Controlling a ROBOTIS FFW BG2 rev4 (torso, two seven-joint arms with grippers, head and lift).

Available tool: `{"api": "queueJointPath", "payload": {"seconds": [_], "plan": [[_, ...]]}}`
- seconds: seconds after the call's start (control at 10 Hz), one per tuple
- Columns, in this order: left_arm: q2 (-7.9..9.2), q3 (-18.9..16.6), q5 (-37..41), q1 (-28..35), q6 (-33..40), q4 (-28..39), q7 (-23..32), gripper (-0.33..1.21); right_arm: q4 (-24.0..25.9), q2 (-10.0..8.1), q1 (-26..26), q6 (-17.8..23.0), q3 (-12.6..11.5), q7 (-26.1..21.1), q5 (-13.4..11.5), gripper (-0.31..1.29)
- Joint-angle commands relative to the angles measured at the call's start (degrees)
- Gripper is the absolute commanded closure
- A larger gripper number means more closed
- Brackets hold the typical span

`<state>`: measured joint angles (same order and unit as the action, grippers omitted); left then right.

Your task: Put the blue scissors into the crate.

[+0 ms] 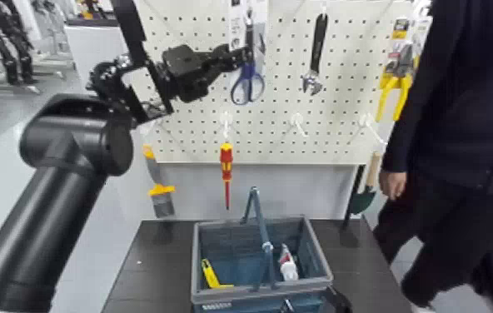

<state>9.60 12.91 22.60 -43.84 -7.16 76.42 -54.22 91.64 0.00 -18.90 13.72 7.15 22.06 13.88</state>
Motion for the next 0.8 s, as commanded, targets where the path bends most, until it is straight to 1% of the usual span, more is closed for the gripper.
{"api": "queueJointPath", "payload": {"seconds": [0.1,0.2,0.4,0.6,0.8], "plan": [[-0.11,1.33,2.8,4.2,-2.33,2.6,-0.1,1.17,-0.15,0.53,0.0,0.0,0.06,-0.09,0.0,0.13],[-0.29,1.33,3.5,5.7,-3.3,3.39,-0.1,1.17,-0.06,0.44,0.0,-0.09,0.15,-0.18,0.0,0.13],[-0.11,0.71,5.26,9.12,-5.58,5.23,-0.01,1.17,-0.06,0.44,0.0,-0.18,0.23,-0.18,0.09,0.13],[0.15,-1.13,5.09,12.99,-8.3,7.69,0.34,1.17,-0.06,0.35,0.0,-0.27,0.23,-0.18,0.09,0.13],[0.77,-3.68,4.56,17.03,-11.29,10.24,0.61,1.17,-0.06,0.35,-0.09,-0.44,0.23,-0.18,0.09,0.13]]}}
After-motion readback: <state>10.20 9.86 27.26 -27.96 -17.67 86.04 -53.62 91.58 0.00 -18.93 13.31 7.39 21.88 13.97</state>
